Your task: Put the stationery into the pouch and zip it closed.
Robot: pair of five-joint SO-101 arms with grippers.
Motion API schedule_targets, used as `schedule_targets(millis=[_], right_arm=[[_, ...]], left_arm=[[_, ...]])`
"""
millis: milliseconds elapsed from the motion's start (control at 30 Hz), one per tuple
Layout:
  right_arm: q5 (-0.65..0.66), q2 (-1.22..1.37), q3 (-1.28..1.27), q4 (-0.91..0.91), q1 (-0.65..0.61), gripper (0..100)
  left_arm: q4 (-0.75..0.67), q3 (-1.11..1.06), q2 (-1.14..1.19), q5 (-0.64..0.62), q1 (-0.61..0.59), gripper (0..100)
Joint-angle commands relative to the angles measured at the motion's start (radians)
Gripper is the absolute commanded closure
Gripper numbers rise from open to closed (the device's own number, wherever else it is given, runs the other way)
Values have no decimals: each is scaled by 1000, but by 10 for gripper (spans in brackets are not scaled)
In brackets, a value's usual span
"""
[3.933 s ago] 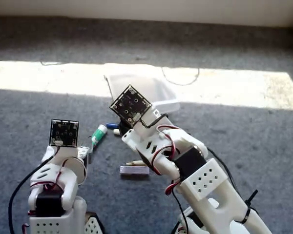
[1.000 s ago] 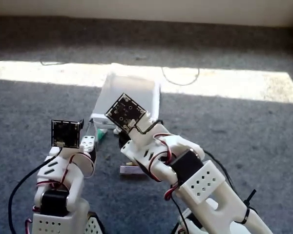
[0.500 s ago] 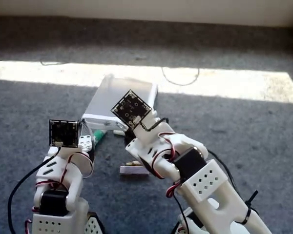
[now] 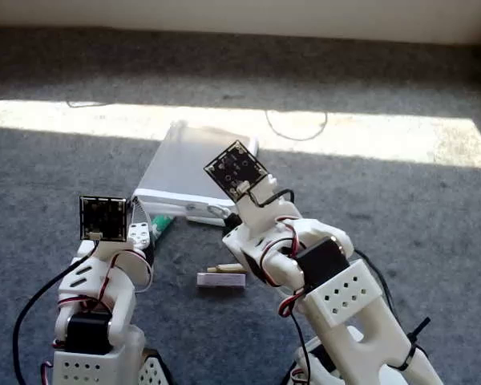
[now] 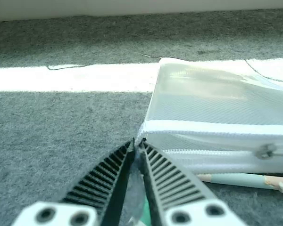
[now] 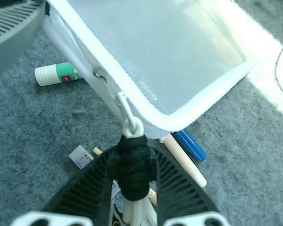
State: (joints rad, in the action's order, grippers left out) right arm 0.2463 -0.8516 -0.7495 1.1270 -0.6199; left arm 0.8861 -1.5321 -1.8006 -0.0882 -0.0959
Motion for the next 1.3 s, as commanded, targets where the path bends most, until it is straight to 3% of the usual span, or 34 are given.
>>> schedule_targets(millis=[0, 467, 767, 833, 1000, 1267], right_arm=[[-14, -36, 61, 16, 67, 993], [-61, -36, 65, 18, 232, 993], [-63, -36, 65, 18, 239, 993], [-60, -38, 65, 18, 239, 993], [-55, -38, 65, 41, 239, 993], [-54, -182, 59, 44, 239, 993]], left_arm=[[-12, 15, -8, 11, -31, 993], [-12, 15, -8, 11, -36, 993], [-15, 13, -8, 11, -30, 988], [-14, 13, -8, 11, -30, 954], [-12, -18, -8, 6, -30, 755], [-15, -19, -8, 9, -30, 760]])
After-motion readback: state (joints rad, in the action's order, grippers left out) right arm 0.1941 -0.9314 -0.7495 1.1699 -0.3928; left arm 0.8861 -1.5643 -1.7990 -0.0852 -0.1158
